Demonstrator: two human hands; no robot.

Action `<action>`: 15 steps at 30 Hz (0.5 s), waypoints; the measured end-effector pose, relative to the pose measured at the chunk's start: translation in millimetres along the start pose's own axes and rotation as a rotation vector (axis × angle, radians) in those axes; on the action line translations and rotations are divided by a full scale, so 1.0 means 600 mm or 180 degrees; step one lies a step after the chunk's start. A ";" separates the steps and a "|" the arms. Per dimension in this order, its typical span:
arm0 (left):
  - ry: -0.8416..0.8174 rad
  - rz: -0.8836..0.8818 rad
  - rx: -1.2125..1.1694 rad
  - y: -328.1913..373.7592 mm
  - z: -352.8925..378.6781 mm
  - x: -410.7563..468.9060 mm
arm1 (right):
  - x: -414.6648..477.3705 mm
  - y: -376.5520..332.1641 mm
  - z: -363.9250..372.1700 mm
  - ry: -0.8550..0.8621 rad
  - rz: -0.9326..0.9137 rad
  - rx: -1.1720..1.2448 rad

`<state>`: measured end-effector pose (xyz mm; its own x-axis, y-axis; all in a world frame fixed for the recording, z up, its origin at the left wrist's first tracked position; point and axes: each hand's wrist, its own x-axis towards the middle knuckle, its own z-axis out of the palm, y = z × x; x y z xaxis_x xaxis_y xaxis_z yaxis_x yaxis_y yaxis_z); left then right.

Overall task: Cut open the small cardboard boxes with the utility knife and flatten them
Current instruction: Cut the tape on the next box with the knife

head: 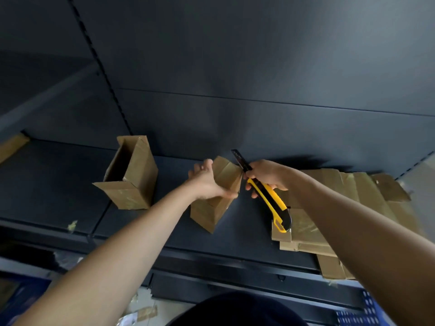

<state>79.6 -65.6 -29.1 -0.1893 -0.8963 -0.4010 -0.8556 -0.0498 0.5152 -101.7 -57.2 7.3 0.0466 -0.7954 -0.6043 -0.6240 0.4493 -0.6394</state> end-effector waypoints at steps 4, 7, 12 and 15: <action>0.0041 0.0416 0.0427 -0.009 -0.004 0.006 | -0.003 0.002 -0.013 0.0379 -0.0412 -0.0770; -0.0112 0.0650 0.0288 -0.021 -0.018 0.010 | -0.015 -0.003 -0.024 0.0661 -0.0658 -0.2384; -0.0310 0.0807 -0.0350 -0.039 -0.021 0.009 | -0.019 -0.024 -0.013 0.0900 -0.1146 -0.3928; -0.0336 0.0934 -0.0637 -0.045 -0.018 0.006 | -0.022 -0.046 0.004 0.0871 -0.1298 -0.4362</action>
<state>107.2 -72.4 -36.5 -0.4701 -0.8354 -0.2846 -0.6484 0.1081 0.7536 -83.6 -58.2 31.8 0.3495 -0.8917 -0.2875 -0.8514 -0.4304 0.2998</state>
